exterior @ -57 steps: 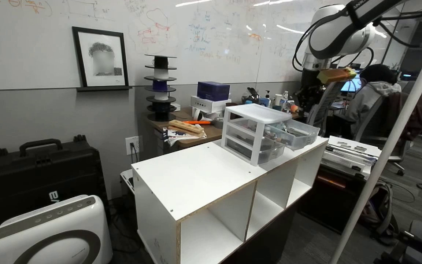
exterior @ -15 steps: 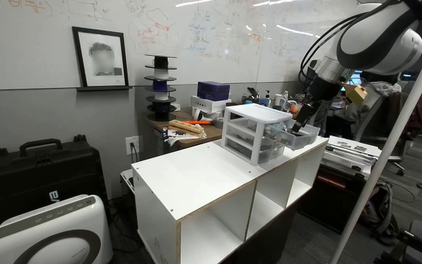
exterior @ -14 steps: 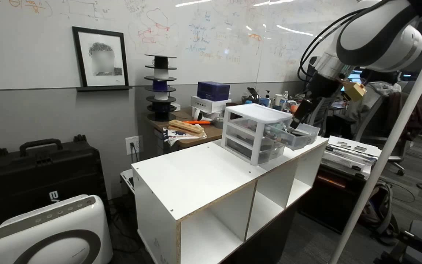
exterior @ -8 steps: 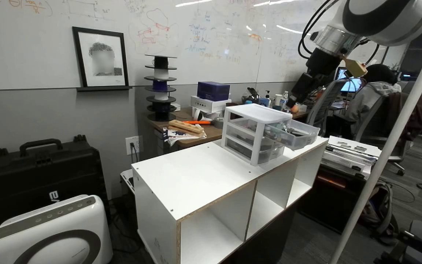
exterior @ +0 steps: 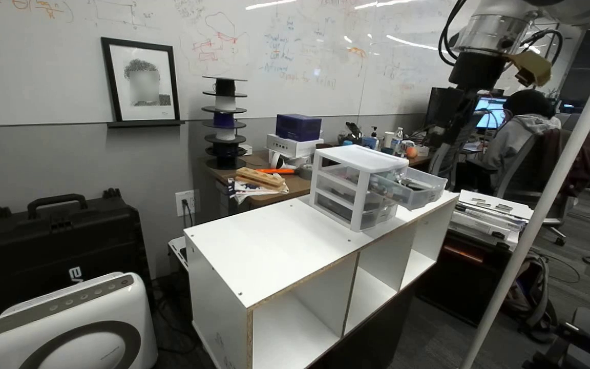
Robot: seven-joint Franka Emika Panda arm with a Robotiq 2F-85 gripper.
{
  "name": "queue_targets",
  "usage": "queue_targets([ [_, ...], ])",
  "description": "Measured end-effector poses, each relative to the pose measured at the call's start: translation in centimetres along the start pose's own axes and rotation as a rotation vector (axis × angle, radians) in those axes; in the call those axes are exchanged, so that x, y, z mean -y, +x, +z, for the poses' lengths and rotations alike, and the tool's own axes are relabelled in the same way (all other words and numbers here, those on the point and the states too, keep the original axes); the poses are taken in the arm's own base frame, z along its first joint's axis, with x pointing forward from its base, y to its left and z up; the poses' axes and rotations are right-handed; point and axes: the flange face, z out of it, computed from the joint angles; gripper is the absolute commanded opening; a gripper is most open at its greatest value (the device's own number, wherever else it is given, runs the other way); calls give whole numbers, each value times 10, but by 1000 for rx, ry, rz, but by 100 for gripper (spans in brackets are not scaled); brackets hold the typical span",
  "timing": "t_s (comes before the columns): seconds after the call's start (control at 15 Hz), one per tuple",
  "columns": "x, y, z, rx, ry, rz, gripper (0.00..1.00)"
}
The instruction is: Put the object to the right inside the drawer
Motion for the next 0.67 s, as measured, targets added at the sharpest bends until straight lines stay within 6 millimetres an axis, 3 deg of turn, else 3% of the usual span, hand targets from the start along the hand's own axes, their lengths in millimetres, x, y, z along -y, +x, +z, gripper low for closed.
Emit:
queue_targets([
  [0.47, 10, -53, 38, 133, 14, 79, 100],
  [0.53, 9, -58, 45, 138, 4, 85, 95],
  [0.6, 8, -63, 52, 137, -5, 94, 73],
  [0.67, 6, -66, 58, 133, -9, 103, 71],
])
